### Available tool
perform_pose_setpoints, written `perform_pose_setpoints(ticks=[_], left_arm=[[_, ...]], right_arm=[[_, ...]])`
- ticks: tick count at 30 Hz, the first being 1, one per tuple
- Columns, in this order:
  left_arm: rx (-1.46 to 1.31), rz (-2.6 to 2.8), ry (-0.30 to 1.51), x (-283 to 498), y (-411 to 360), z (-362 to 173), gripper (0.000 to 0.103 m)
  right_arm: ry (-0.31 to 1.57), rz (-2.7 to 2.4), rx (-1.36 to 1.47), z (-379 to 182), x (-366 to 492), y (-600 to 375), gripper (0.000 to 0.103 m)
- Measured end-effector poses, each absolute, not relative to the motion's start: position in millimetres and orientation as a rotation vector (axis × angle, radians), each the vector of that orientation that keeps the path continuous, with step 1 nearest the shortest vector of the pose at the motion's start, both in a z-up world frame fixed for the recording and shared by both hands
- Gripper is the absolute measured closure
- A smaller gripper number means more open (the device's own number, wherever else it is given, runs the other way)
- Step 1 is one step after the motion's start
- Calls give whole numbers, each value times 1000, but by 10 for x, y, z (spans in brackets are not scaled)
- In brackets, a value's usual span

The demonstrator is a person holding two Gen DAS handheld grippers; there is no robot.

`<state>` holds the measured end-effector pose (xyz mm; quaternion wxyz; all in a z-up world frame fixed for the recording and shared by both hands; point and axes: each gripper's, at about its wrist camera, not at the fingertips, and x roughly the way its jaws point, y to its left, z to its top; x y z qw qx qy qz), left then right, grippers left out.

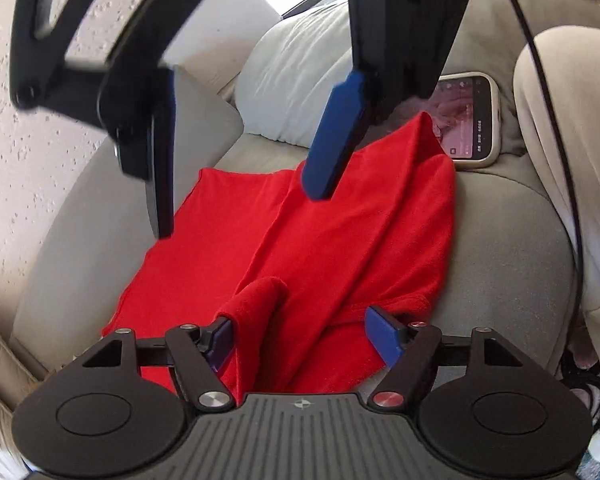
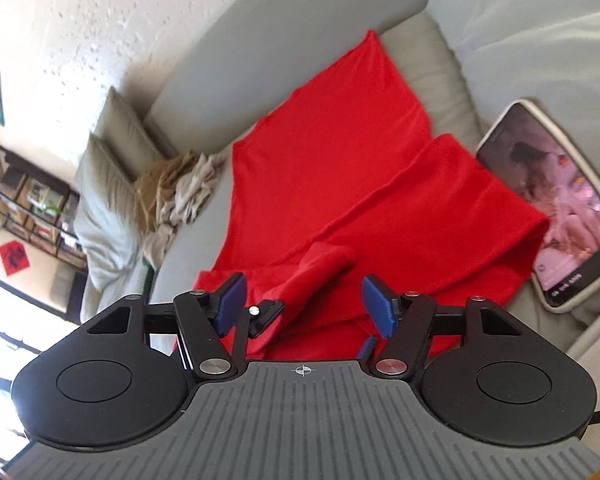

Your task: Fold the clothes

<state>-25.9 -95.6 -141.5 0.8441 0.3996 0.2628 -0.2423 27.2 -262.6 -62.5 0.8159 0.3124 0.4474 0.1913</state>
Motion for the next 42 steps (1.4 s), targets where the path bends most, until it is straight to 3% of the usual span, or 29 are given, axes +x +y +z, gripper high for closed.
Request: perform_pose_setpoints(ticks=[4, 8, 10, 11, 12, 13, 15, 17, 19, 21, 23, 24, 25, 27, 29, 30, 31, 34, 37, 38, 39, 42], left_arm=[[559, -540, 690, -91, -678, -1235, 29], [575, -529, 669, -128, -633, -1299, 28], [565, -533, 670, -100, -639, -1282, 28], [558, -535, 674, -78, -644, -1270, 28], [548, -537, 681, -59, -636, -1252, 28], [531, -537, 693, -43, -607, -1219, 28], [446, -545, 742, 3, -495, -1140, 28], [338, -551, 802, 53, -347, -1065, 28], [201, -545, 873, 111, -127, -1002, 28], [61, -517, 918, 131, 110, -948, 29], [-74, -471, 921, 145, 350, -887, 29], [-122, -432, 899, 149, 453, -860, 29], [-159, -385, 872, 148, 542, -847, 29], [-236, -274, 836, 172, 726, -843, 32], [-321, -115, 863, 266, 920, -919, 54], [-358, -62, 888, 342, 1016, -968, 77], [-377, -39, 910, 400, 1087, -1016, 86], [-389, -9, 950, 413, 1187, -1156, 89], [-370, -1, 956, 413, 1190, -1163, 86], [-372, 0, 960, 418, 1188, -1157, 85], [-371, 1, 963, 424, 1189, -1149, 82], [-355, -4, 959, 408, 1166, -1108, 82]], right_arm=[[998, 462, 630, -692, 468, -2393, 36], [1096, 376, 668, -974, 748, -2282, 38], [1122, 333, 656, -1108, 866, -2213, 50], [1127, 321, 644, -1162, 911, -2175, 67], [1121, 319, 631, -1191, 938, -2145, 92], [1094, 316, 606, -1186, 949, -2121, 99], [990, 316, 527, -1086, 902, -2087, 100], [861, 316, 440, -952, 795, -2086, 100], [875, 223, 359, -957, 787, -2122, 98], [1002, 144, 352, -1086, 863, -2243, 80], [1035, 116, 417, -1123, 828, -2419, 79], [1017, 111, 443, -1095, 788, -2480, 70], [992, 102, 439, -1034, 758, -2488, 68], [940, 152, 420, -933, 726, -2438, 68], [926, 241, 399, -882, 748, -2283, 68], [924, 284, 389, -874, 762, -2185, 68], [925, 327, 372, -876, 785, -2070, 68], [955, 412, 323, -915, 870, -1709, 68], [1011, 420, 291, -991, 950, -1440, 68], [1032, 408, 274, -1030, 983, -1369, 65], [1056, 391, 250, -1073, 1012, -1307, 54], [1079, 374, 174, -1190, 1011, -1175, 48]])
